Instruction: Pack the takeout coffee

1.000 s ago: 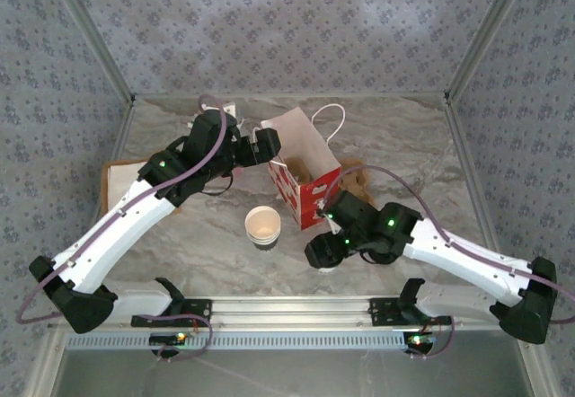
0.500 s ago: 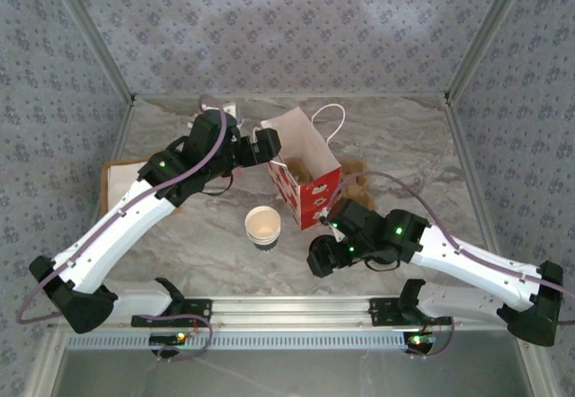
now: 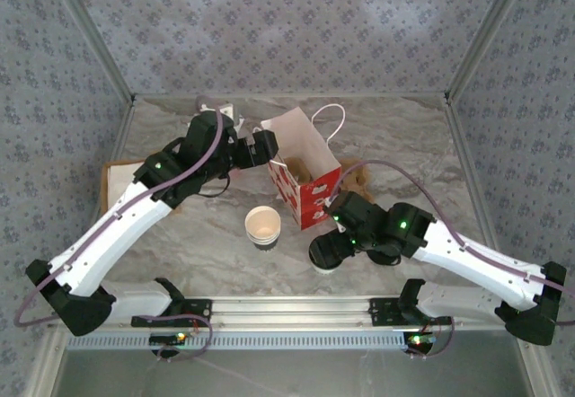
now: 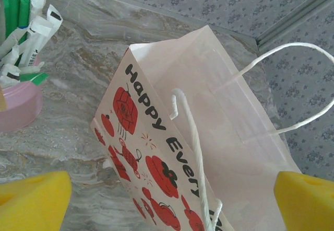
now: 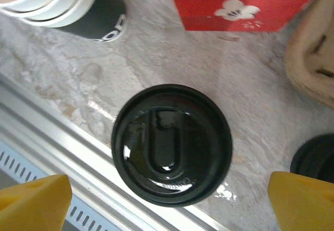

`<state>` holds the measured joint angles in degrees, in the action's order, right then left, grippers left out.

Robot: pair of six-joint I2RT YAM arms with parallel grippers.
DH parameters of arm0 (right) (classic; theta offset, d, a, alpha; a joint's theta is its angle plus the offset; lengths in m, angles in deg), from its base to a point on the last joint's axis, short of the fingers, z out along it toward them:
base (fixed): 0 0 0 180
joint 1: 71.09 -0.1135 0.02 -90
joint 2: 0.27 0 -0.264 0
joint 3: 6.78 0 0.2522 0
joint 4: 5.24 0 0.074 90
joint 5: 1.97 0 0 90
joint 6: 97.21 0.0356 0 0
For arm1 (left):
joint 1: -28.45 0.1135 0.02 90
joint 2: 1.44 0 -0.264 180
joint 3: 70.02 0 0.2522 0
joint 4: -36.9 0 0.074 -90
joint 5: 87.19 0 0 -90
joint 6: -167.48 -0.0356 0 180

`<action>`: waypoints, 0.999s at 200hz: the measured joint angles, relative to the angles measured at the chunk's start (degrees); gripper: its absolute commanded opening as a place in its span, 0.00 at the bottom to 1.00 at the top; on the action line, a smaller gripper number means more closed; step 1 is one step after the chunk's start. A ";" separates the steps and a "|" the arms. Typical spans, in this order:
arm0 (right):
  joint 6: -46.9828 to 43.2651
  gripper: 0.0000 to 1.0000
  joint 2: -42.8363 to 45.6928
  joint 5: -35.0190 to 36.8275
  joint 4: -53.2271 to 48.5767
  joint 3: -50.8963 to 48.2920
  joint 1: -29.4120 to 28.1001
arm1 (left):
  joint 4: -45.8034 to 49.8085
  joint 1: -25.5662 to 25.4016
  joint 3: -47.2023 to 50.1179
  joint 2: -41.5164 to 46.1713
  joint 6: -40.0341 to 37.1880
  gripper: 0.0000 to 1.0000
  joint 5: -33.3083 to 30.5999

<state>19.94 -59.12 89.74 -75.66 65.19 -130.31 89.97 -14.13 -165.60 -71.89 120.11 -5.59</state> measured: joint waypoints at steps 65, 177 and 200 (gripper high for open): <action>-8.57 0.96 -8.96 3.80 -0.92 1.60 -2.62 | 1.01 0.98 0.02 1.55 -0.15 0.99 0.02; -13.84 0.96 -16.17 0.76 -6.16 5.22 -3.19 | 1.22 2.10 0.68 1.57 -1.16 0.99 1.53; -14.53 0.91 -17.20 0.39 -6.60 5.60 -3.19 | 1.20 2.10 0.68 1.57 -1.18 1.00 1.55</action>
<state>5.41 -76.32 90.14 -82.26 70.79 -133.51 91.17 -12.04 -164.92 -70.32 118.93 -4.04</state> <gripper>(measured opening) 0.939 0.994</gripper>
